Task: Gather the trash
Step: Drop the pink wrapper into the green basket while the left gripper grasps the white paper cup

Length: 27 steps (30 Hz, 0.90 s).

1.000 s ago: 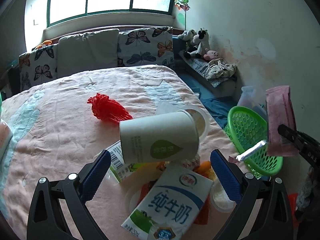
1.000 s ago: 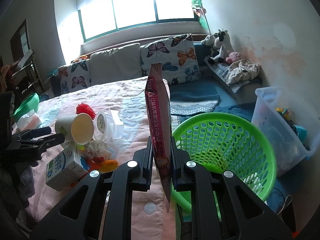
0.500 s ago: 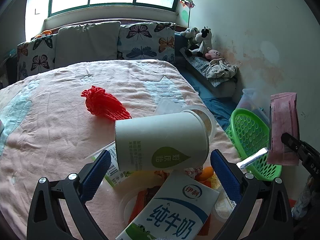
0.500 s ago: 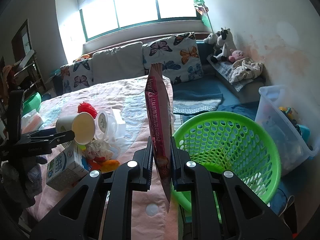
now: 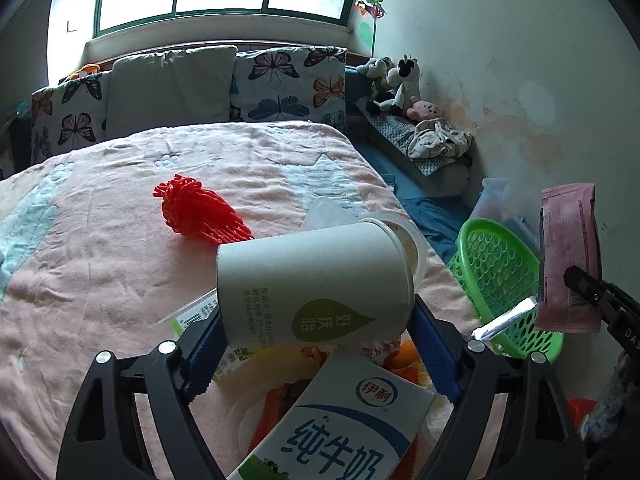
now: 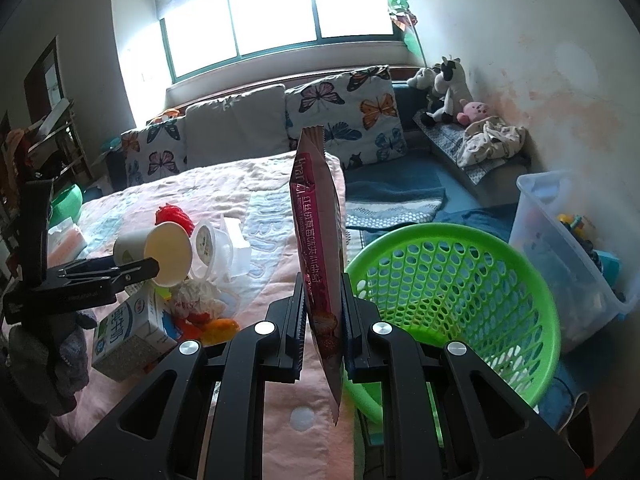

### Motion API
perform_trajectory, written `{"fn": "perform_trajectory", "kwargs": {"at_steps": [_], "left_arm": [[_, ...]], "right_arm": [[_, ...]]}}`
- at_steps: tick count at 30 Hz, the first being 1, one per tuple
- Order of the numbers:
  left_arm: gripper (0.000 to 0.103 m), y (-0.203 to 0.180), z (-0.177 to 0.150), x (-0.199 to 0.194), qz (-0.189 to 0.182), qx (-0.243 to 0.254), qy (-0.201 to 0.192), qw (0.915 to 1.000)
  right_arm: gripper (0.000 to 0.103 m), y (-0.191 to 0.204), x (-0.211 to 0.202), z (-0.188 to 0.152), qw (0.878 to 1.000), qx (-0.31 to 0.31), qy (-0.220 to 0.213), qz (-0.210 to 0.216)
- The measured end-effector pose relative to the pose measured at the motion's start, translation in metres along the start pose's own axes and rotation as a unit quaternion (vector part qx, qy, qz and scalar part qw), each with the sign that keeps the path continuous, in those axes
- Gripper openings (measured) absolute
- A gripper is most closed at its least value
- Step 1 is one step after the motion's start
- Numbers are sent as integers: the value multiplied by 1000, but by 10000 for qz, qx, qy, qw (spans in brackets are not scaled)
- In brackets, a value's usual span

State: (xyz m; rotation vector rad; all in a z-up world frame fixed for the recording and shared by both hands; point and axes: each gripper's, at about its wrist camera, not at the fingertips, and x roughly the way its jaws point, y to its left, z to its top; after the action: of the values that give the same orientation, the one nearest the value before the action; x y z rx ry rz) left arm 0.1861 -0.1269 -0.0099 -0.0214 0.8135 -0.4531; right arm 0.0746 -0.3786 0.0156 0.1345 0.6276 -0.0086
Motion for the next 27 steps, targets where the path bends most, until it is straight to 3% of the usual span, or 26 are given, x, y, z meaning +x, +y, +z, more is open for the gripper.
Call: {"fn": "perform_trajectory", "kwargs": {"at_steps": [13,27], "left_arm": [[81,-9,3,-29,-138,119,-309,9994],[81,-69,20,-31,-523,540,-288,9968]], "right_arm": [[16,-19,-18,4,9995,169,-186,-195],[16,-77,-17,-4,9951,666,-130,-716]]}}
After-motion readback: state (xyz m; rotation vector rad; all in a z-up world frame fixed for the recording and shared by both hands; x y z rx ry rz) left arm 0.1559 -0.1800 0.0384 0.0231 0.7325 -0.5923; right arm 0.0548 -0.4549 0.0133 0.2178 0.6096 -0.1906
